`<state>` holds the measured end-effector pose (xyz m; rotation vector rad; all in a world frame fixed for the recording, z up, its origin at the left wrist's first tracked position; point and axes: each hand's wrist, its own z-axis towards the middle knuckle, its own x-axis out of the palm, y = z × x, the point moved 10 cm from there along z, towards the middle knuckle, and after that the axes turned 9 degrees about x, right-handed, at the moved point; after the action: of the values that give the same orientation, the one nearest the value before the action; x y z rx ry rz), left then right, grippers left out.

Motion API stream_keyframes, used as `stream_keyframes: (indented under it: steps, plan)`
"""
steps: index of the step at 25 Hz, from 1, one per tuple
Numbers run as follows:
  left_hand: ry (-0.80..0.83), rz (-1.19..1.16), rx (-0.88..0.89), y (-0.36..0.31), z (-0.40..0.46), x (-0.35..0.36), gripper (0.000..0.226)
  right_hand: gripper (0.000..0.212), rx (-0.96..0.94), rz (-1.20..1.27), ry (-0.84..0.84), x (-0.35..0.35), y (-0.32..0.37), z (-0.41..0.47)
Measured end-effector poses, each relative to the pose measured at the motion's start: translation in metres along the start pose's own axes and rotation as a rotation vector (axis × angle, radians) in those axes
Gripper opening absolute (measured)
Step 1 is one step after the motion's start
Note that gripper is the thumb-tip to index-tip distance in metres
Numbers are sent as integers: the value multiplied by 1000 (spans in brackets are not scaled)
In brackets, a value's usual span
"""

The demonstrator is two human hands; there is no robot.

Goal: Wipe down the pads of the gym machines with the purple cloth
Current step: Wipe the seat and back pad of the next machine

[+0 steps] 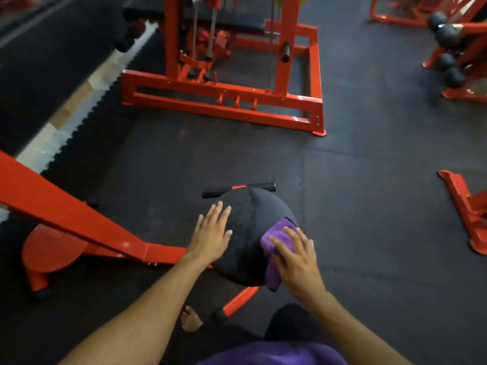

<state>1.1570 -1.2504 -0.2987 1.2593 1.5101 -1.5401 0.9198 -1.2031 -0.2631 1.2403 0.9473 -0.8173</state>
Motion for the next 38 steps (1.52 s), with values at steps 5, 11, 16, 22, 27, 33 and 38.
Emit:
stream_keyframes:
  steps: [5, 11, 16, 22, 27, 33, 38]
  plan:
    - [120, 40, -7, 10, 43, 41, 71, 65, 203, -174, 249, 86, -12, -8]
    - [-56, 162, -37, 11, 38, 58, 72, 68, 97, -185, 263, 75, -32, 51]
    - [-52, 201, -106, 13, 35, 64, 73, 56, 101, -33, 274, 86, -37, 184]
    - [-84, 208, -188, 12, 27, 66, 74, 50, -96, 47, 373, 101, -14, 234]
    - [-90, 202, -177, 11, 30, 66, 74, 59, -498, -57, 270, 62, -30, 57]
    - [-104, 188, -202, 12, 26, 67, 74, 53, -323, -14, 340, 95, -9, 192]
    - [-99, 192, -214, 10, 23, 67, 73, 47, -160, 240, 523, 108, 0, 253]
